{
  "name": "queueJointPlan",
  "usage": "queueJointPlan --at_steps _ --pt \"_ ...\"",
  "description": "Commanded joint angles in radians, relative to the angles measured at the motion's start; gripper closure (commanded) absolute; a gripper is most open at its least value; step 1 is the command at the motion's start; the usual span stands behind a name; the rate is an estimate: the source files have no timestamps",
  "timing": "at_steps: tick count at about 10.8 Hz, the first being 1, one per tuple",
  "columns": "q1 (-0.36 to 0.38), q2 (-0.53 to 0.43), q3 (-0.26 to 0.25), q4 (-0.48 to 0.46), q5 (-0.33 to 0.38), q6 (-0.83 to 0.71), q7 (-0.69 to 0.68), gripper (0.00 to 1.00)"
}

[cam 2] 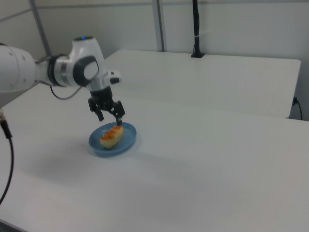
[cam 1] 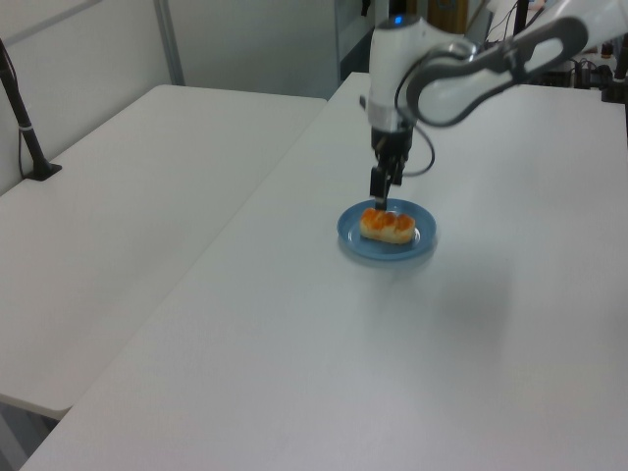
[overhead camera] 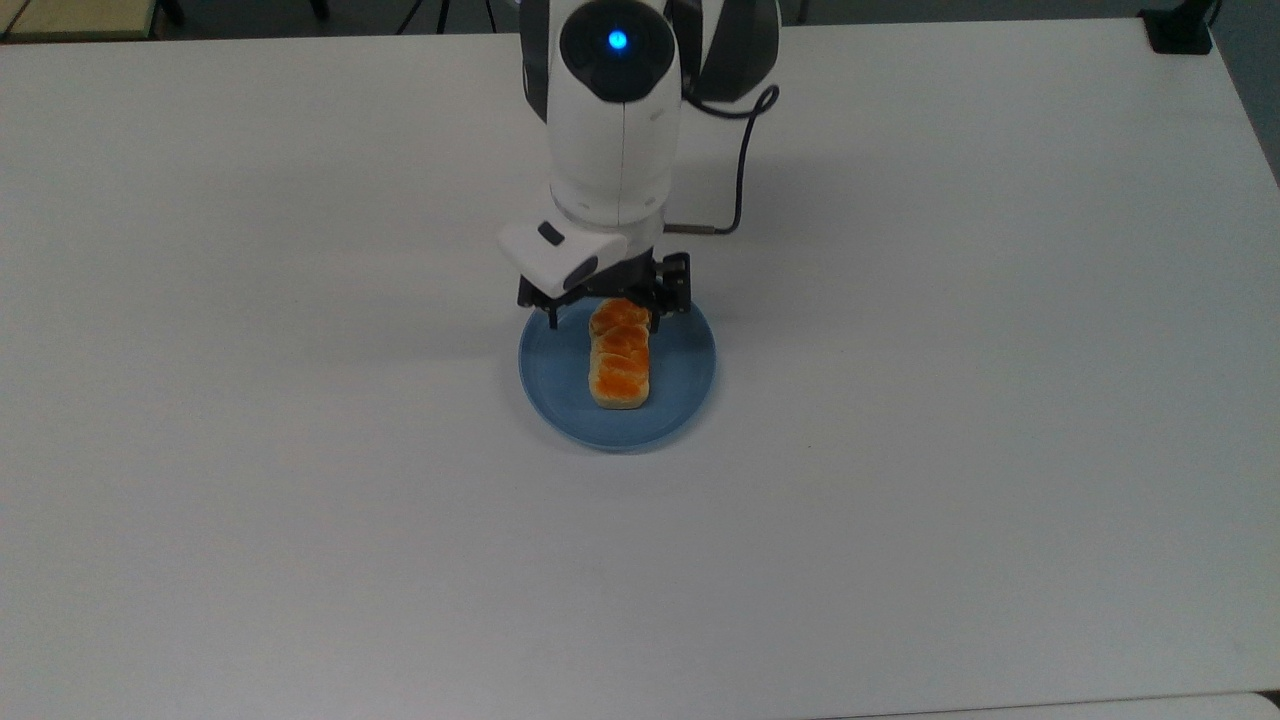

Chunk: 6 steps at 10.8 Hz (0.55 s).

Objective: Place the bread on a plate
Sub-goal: 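Open the gripper to release the bread onto the plate and rise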

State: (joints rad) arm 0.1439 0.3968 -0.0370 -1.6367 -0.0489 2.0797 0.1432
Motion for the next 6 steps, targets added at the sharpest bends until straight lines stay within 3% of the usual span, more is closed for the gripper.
queueJointPlan --at_steps 1,4,6 --pt "-0.036 -0.241 -0.006 -0.035 -0.014 -0.249 0.019 0.00" --pt "-0.095 -0.363 -0.004 -0.037 -0.005 -0.361 0.009 0.00" --pt "-0.110 -0.389 -0.004 -0.035 -0.005 -0.369 -0.019 0.00"
